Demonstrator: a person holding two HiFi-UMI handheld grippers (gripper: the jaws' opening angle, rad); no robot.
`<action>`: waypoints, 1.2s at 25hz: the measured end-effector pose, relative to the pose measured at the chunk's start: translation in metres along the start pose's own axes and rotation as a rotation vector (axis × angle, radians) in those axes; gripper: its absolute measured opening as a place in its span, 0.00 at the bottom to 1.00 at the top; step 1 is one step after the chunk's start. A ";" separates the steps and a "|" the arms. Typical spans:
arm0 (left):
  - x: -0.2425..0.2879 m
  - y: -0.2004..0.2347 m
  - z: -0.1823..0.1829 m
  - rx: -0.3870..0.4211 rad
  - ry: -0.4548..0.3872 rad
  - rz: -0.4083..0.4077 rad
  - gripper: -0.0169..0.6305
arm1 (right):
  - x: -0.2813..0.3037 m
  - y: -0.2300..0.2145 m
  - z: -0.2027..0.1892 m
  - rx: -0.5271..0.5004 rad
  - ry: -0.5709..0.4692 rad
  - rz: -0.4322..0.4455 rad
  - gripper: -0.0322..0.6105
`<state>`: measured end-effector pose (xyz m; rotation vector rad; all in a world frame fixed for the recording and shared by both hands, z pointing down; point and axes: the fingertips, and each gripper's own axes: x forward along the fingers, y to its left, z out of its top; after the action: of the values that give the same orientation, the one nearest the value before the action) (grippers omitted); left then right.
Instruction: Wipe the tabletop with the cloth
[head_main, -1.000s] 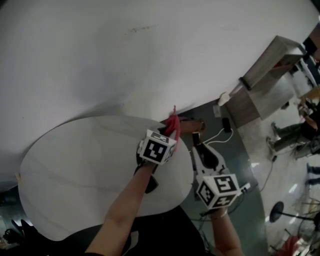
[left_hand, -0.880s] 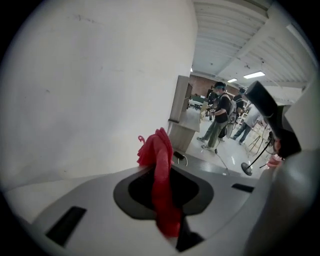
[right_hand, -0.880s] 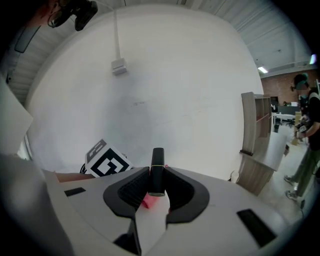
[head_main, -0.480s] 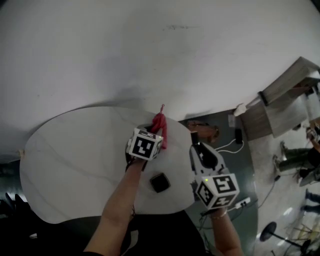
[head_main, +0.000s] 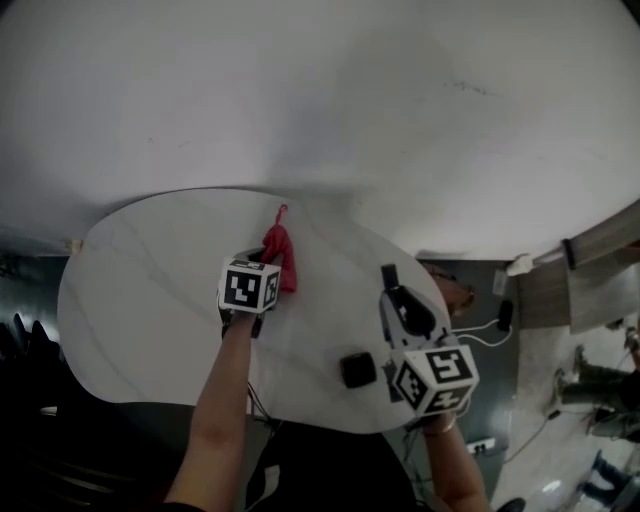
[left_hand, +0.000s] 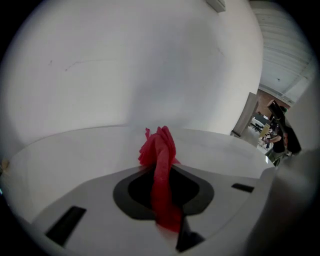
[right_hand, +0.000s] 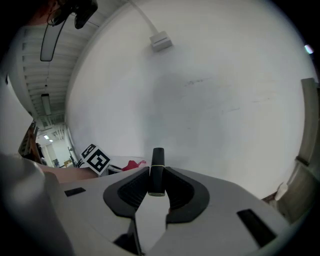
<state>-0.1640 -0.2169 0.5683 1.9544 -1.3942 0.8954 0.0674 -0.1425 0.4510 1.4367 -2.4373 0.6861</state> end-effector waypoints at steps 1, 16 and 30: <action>-0.005 0.012 -0.005 -0.017 0.000 0.019 0.12 | 0.003 0.005 0.000 -0.004 0.004 0.011 0.19; -0.053 -0.012 0.039 -0.040 -0.177 -0.056 0.12 | -0.011 0.008 0.010 -0.010 -0.038 -0.018 0.19; 0.033 -0.245 0.105 0.246 -0.099 -0.470 0.12 | -0.090 -0.080 -0.006 0.099 -0.086 -0.308 0.19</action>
<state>0.0976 -0.2440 0.5131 2.4009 -0.8380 0.7783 0.1806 -0.1039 0.4401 1.8634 -2.1956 0.6945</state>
